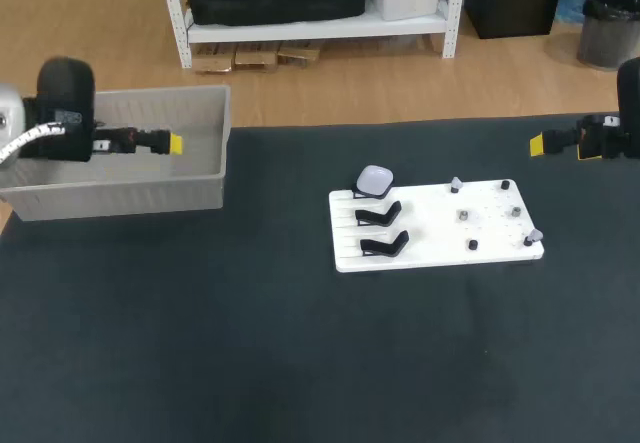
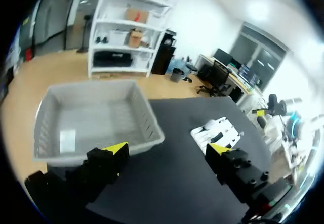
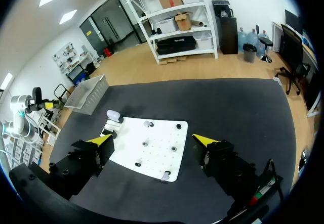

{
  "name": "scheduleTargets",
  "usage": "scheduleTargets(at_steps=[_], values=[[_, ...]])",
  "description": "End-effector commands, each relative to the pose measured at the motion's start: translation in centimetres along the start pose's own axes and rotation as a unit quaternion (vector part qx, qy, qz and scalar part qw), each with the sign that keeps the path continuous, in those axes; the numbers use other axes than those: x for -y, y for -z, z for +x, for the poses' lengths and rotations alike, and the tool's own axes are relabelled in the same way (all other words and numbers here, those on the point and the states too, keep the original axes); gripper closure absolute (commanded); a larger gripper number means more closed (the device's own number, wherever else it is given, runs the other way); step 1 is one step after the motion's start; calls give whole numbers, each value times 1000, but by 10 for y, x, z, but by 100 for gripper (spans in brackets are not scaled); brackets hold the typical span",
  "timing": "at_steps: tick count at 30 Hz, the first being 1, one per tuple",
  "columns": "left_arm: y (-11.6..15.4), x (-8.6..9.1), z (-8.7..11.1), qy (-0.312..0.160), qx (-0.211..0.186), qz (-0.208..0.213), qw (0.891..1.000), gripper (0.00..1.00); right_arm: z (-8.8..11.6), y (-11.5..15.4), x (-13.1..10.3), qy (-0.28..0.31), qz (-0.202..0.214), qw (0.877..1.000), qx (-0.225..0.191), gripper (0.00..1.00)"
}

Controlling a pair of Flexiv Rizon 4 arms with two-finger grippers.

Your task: Pick up each earbud case from the left stands, insert the matching earbuds, close the lid, and place the case in the box.

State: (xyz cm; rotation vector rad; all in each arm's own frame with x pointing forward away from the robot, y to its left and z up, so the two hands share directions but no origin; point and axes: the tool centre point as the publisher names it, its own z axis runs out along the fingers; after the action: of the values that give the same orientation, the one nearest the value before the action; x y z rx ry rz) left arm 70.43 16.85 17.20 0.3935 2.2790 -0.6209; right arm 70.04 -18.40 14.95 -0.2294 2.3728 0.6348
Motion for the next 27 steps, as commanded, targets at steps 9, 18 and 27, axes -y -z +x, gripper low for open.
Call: scheduleTargets(at_steps=[9, 18, 27], values=[[-1, 8, 8, -421, 115, 286, 853, 0, 0, 0, 0, 0, -1, 1000, 0, 0], [-1, 8, 8, -421, 115, 286, 853, 0, 0, 0, 0, 0, -1, 1000, 0, 0], [-56, 61, 13, -406, 71, 231, 881, 0, 0, 0, 0, 0, -1, 1000, 0, 0]])
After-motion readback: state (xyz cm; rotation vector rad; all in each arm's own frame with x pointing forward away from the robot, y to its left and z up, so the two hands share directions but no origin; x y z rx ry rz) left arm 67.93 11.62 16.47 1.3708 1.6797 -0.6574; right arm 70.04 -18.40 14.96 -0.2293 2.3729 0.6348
